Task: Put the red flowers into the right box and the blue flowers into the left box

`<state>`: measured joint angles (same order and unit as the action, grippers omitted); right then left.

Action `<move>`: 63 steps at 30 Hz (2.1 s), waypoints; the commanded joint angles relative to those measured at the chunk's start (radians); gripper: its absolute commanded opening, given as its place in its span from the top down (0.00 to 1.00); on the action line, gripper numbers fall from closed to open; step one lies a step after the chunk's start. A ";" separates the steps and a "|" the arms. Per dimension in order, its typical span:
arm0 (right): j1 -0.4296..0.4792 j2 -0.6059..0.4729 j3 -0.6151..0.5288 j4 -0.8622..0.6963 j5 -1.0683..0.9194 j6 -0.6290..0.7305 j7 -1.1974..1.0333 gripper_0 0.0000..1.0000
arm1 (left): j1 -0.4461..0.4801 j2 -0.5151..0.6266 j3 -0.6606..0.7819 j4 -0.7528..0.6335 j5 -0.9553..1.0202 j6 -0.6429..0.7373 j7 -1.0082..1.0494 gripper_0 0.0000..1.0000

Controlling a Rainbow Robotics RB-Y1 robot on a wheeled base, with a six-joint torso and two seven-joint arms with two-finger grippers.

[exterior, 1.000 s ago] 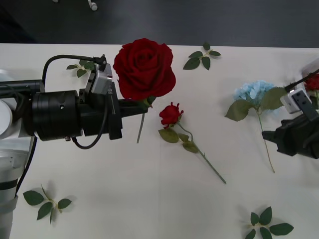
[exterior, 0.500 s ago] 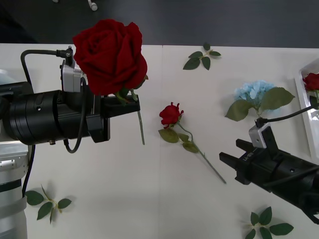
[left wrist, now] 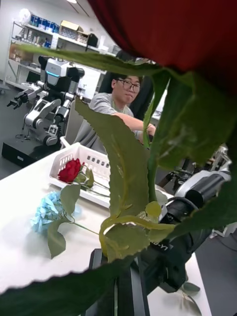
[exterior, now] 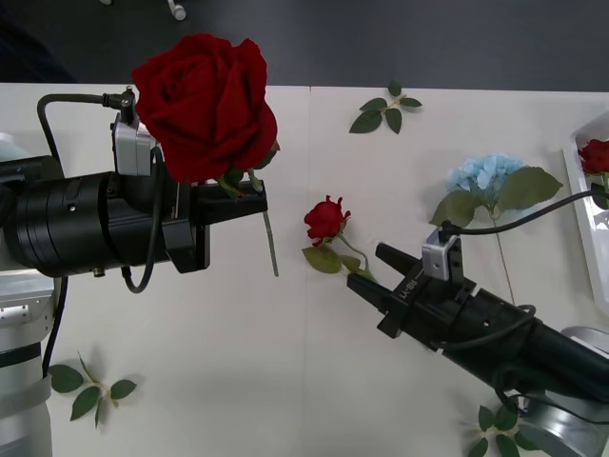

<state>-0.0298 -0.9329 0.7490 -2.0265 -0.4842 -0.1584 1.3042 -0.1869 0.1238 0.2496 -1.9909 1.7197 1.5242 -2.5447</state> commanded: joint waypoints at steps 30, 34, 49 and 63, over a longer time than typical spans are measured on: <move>-0.369 0.022 0.182 -0.057 -0.019 -0.018 -0.169 0.39 | 0.009 0.003 -0.006 -0.035 0.011 0.004 -0.063 1.00; -0.386 0.054 0.196 -0.057 -0.020 0.025 -0.172 0.39 | 0.009 0.003 -0.006 -0.035 0.011 0.004 -0.063 1.00; -0.441 0.158 0.208 -0.057 -0.037 0.165 -0.187 0.39 | 0.009 0.003 -0.006 -0.035 0.011 0.004 -0.063 1.00; -0.453 0.169 0.220 -0.029 -0.043 0.171 -0.189 1.00 | 0.009 0.003 -0.006 -0.035 0.011 0.004 -0.063 1.00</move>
<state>-0.4639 -0.7743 0.9671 -2.0448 -0.5223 0.0155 1.1487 -0.1869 0.1238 0.2496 -1.9912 1.7197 1.5242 -2.5447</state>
